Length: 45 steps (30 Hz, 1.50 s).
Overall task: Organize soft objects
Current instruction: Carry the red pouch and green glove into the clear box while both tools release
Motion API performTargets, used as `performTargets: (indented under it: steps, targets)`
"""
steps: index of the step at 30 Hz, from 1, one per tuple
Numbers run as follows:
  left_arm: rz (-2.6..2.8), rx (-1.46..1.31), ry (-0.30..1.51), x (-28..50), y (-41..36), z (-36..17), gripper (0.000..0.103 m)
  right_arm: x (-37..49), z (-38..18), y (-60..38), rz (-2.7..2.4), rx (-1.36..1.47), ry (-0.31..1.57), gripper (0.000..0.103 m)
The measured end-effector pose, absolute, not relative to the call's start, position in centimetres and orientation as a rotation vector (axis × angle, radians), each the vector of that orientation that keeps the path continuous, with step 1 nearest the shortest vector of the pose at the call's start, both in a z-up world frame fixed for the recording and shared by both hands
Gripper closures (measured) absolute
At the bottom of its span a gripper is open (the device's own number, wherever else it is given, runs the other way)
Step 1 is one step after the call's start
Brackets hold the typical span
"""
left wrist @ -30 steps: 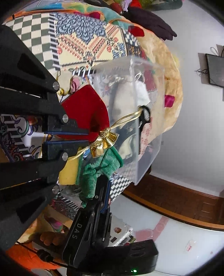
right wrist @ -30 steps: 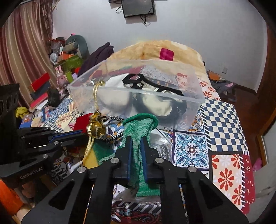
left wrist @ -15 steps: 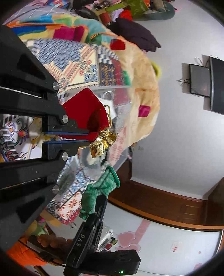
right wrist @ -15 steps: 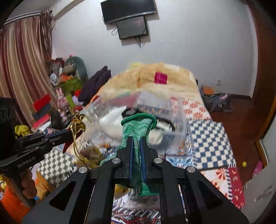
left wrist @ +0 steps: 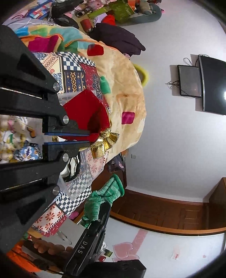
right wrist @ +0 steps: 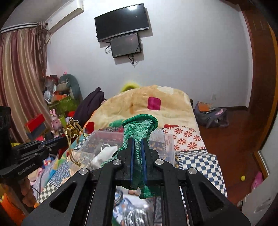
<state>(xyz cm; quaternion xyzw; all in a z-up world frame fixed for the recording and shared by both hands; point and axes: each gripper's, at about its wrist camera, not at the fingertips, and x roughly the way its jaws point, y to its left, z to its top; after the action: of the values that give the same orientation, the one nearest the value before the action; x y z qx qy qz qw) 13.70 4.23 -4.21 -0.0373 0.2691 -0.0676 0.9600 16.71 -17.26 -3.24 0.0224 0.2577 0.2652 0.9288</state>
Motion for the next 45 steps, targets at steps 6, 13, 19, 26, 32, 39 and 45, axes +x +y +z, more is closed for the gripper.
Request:
performTargets:
  steps: [6, 13, 19, 26, 32, 39, 45]
  targets:
    - [-0.147, -0.078, 0.610, 17.1, 3.0, -6.4, 0.099, 18.5, -5.1, -16.0, 0.531, 0.018, 0.577, 0.096]
    - [-0.157, -0.066, 0.730, 20.7, 1.9, -10.0, 0.099, 20.5, -8.4, -14.8, 0.526, -0.033, 0.679, 0.096]
    - [-0.170, -0.047, 0.788, 21.9, 1.3, -12.0, 0.099, 21.6, -10.0, -14.4, 0.522, -0.058, 0.740, 0.096]
    - [-0.174, -0.056, 0.813, 22.0, 1.1, -12.6, 0.096, 21.6, -10.2, -14.0, 0.519, -0.080, 0.771, 0.089]
    - [-0.184, -0.063, 0.802, 20.8, 1.5, -11.8, 0.080, 21.3, -9.6, -14.5, 0.518, -0.072, 0.764, 0.068]
    - [-0.192, -0.053, 0.746, 17.7, 1.6, -9.9, 0.061, 19.3, -7.2, -15.5, 0.510, -0.075, 0.676, 0.038]
    - [-0.167, -0.076, 0.662, 14.2, 2.6, -7.8, 0.041, 17.0, -5.0, -16.7, 0.495, -0.073, 0.590, 0.019]
